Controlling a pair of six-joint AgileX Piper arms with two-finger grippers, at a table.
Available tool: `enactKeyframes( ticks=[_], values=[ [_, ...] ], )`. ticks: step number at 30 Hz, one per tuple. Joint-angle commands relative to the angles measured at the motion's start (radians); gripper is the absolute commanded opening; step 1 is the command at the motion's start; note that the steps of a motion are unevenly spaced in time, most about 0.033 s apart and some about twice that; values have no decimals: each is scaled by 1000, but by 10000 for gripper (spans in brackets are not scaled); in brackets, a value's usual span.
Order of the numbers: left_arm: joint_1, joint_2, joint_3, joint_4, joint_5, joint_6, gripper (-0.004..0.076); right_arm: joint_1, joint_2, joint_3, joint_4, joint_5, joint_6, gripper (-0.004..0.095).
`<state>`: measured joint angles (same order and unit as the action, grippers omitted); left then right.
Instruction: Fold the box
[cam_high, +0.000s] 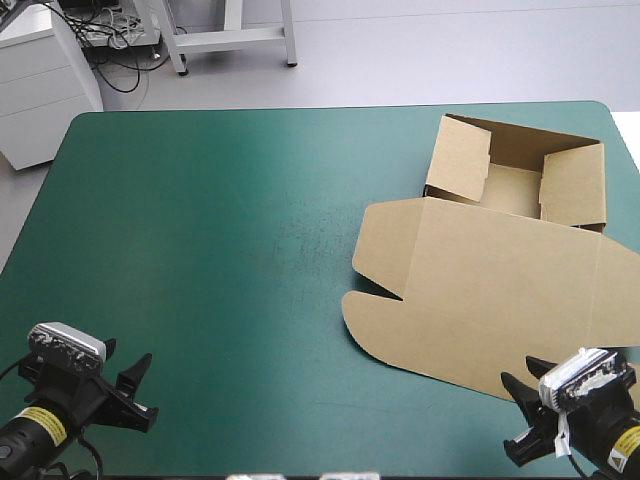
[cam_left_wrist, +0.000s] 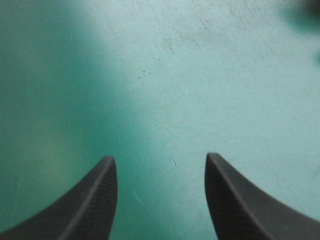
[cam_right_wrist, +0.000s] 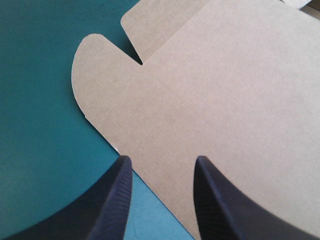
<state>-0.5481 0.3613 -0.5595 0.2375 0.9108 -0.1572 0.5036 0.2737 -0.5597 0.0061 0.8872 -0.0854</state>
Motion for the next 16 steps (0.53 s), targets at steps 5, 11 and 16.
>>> enactKeyframes(
  ticks=[5, 11, 16],
  values=[
    [-5, -56, 66, -38, -95, -5, 361, 0, -35, 68, 4, -79, 20, 348],
    [-5, -95, 100, -44, -113, -5, 361, 0, -35, 94, 4, -131, 26, 342],
    [-5, -96, 100, -44, -115, -5, 361, 0, -35, 102, 4, -154, 28, 342]
  ],
)
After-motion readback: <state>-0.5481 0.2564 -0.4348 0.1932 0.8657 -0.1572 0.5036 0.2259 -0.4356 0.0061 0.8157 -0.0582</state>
